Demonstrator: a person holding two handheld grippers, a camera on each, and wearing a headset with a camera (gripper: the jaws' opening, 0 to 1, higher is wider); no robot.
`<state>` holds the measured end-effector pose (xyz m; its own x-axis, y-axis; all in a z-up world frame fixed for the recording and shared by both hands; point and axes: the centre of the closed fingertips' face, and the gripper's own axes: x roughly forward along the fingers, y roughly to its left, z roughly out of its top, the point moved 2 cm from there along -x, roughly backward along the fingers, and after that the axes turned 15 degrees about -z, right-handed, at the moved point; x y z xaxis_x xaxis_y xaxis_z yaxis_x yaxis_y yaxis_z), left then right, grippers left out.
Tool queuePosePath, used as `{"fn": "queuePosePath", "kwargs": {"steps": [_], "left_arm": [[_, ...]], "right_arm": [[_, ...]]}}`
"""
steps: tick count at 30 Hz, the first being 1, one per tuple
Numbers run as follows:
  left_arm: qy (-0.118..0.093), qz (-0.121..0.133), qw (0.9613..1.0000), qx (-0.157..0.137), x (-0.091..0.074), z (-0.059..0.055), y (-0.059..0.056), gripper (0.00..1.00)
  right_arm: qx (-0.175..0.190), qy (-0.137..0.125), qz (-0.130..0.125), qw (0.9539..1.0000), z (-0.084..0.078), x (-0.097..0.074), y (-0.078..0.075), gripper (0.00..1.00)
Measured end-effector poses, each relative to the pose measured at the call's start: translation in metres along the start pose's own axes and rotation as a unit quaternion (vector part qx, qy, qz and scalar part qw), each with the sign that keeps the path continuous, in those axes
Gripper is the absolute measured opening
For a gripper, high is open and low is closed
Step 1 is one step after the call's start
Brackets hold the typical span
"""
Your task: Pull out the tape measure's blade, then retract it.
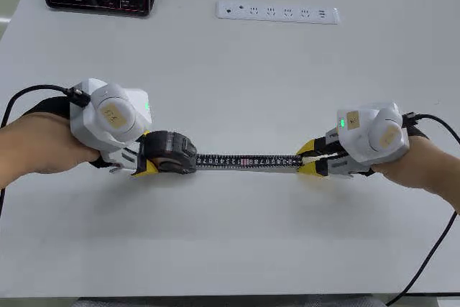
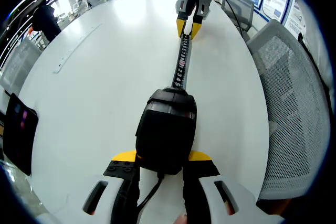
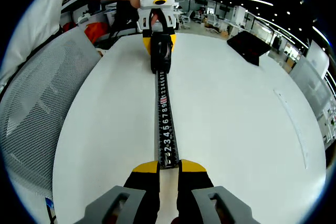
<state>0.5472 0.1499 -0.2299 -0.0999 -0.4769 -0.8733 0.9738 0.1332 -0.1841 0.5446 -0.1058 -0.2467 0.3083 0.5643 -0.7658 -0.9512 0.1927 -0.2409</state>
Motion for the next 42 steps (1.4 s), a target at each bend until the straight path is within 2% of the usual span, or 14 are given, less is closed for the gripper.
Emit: {"fn": "queuePosePath", "kwargs": {"steps": [20,42], "left_arm": [[0.002,0.000,1.0000,0.000,0.000,0.000,0.000,0.26],[0.001,0.002,1.0000,0.001,-0.001,0.000,0.000,0.26]], "right_arm": [[0.002,0.015,-0.004,0.9999,-0.020,-0.018,-0.005,0.08],[-0.003,0.039,-0.002,0.9992,-0.036,-0.028,-0.010,0.08]]}}
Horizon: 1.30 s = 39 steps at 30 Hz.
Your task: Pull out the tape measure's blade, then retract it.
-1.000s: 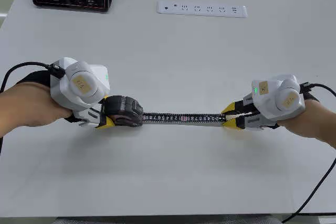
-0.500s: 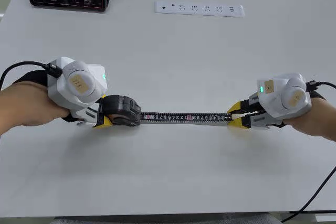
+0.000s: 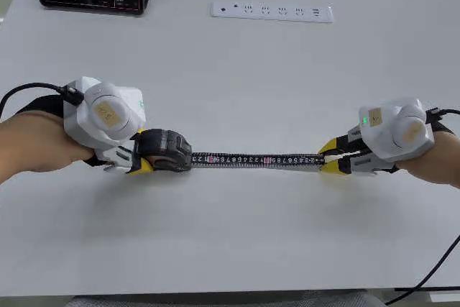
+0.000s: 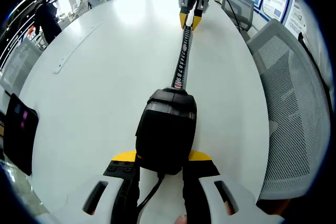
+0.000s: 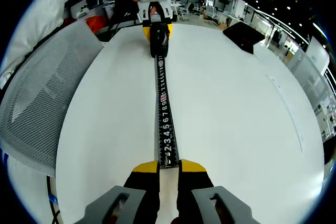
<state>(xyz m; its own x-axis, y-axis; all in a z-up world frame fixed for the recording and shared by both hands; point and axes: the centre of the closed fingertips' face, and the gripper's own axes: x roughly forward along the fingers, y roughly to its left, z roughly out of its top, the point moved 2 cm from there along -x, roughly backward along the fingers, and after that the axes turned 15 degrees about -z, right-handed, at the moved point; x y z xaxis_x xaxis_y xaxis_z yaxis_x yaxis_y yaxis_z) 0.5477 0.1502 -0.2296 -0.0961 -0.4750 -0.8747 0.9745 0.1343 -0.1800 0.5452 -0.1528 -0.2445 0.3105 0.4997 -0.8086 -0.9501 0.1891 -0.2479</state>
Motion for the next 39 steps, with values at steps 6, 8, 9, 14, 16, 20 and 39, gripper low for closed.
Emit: {"fn": "queuePosePath", "kwargs": {"steps": [6,8,9,14,16,20,39], "left_arm": [[-0.003,0.001,1.0000,0.000,0.0002,-0.0002,0.0006,0.26],[-0.002,0.001,1.0000,0.000,0.0002,-0.0001,0.0006,0.26],[-0.002,0.001,1.0000,0.000,0.0002,-0.0001,0.0006,0.26],[-0.002,0.002,1.0000,0.000,0.0000,0.0003,0.0005,0.26],[-0.002,0.003,1.0000,0.000,0.0000,0.0003,0.0002,0.26],[-0.002,0.005,1.0000,0.002,-0.0001,0.0006,0.0003,0.26],[-0.026,0.015,0.9995,-0.005,0.0001,0.0026,-0.0018,0.27]], "right_arm": [[0.002,0.006,-0.001,1.0000,-0.0037,-0.0018,-0.0013,0.08],[0.003,0.007,0.000,1.0000,-0.0045,-0.0021,-0.0011,0.08],[0.004,0.008,0.000,1.0000,-0.0049,-0.0021,-0.0009,0.08],[0.005,0.012,0.000,0.9999,-0.0081,-0.0026,-0.0008,0.08],[0.006,0.013,0.001,0.9999,-0.0088,-0.0026,-0.0004,0.08],[0.013,0.015,0.001,0.9998,-0.0084,-0.0024,-0.0012,0.08],[0.028,0.013,0.010,0.9995,-0.0089,-0.0011,-0.0019,0.10]]}}
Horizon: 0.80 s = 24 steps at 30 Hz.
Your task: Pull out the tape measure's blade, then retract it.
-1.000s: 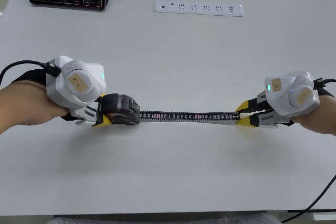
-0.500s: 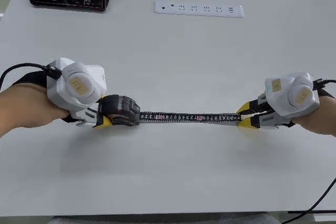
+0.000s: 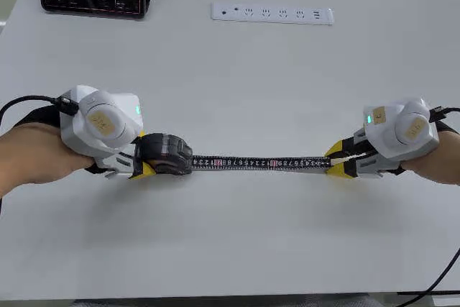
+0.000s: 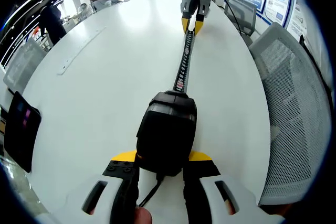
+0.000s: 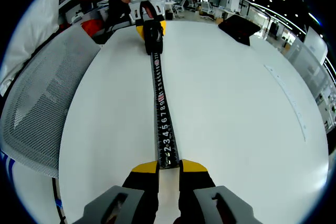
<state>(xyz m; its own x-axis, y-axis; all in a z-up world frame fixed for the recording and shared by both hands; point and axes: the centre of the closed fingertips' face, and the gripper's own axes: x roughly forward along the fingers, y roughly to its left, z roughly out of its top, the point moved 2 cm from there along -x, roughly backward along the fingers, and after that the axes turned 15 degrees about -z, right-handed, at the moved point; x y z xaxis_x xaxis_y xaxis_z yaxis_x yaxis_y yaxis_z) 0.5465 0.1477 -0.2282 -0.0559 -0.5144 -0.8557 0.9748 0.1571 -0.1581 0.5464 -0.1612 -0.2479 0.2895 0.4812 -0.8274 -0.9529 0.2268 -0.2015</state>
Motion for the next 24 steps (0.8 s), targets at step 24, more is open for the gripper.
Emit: {"fn": "queuePosePath", "kwargs": {"steps": [24], "left_arm": [[-0.001,0.005,1.0000,0.002,-0.0021,0.0006,0.0012,0.28]], "right_arm": [[0.015,0.003,0.002,0.9999,0.0010,-0.0023,0.0008,0.15]]}}
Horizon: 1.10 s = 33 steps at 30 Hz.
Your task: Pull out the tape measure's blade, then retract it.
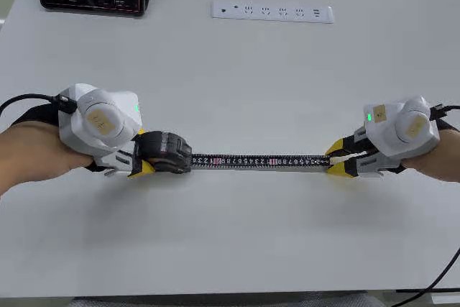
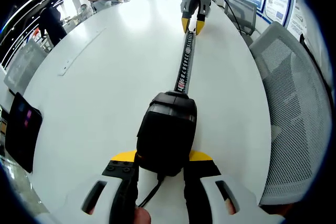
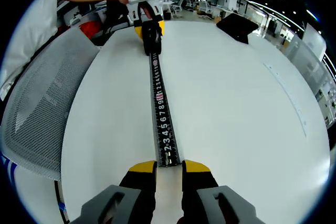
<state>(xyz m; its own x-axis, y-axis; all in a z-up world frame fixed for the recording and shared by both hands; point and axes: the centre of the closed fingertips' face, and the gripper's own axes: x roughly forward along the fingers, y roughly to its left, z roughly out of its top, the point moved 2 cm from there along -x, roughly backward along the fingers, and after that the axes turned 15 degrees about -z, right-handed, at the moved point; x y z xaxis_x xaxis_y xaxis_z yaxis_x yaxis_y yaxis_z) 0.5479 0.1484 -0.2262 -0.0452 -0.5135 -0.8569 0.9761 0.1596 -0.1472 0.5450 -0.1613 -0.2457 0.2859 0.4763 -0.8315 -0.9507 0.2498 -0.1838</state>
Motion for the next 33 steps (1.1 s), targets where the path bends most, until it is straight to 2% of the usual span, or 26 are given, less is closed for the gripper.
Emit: {"fn": "queuePosePath", "kwargs": {"steps": [10,15,18,23,25,29,33], "left_arm": [[-0.001,-0.001,1.0000,-0.004,-0.002,-0.002,0.000,0.29],[-0.013,-0.007,0.9998,-0.016,-0.004,0.000,-0.003,0.35],[-0.016,-0.007,0.9997,-0.018,-0.004,0.000,-0.003,0.38],[-0.037,-0.010,0.9989,-0.028,-0.006,0.003,-0.005,0.40],[-0.047,-0.011,0.9983,-0.033,-0.008,0.003,-0.006,0.42],[-0.070,-0.009,0.9964,-0.047,-0.011,0.005,-0.007,0.47],[-0.080,0.000,0.9953,-0.054,-0.014,0.005,-0.008,0.51]], "right_arm": [[0.005,-0.001,0.000,1.0000,0.002,0.000,0.000,0.16],[0.035,-0.008,-0.001,0.9993,0.007,-0.002,0.002,0.22],[0.035,-0.005,-0.003,0.9994,0.007,-0.003,0.003,0.25],[0.052,-0.012,-0.013,0.9985,0.010,-0.004,0.004,0.29],[0.078,-0.029,-0.023,0.9963,0.017,-0.005,0.004,0.32],[0.087,-0.033,-0.035,0.9950,0.019,-0.008,0.007,0.38],[0.091,-0.037,-0.050,0.9940,0.021,-0.011,0.010,0.41]]}}
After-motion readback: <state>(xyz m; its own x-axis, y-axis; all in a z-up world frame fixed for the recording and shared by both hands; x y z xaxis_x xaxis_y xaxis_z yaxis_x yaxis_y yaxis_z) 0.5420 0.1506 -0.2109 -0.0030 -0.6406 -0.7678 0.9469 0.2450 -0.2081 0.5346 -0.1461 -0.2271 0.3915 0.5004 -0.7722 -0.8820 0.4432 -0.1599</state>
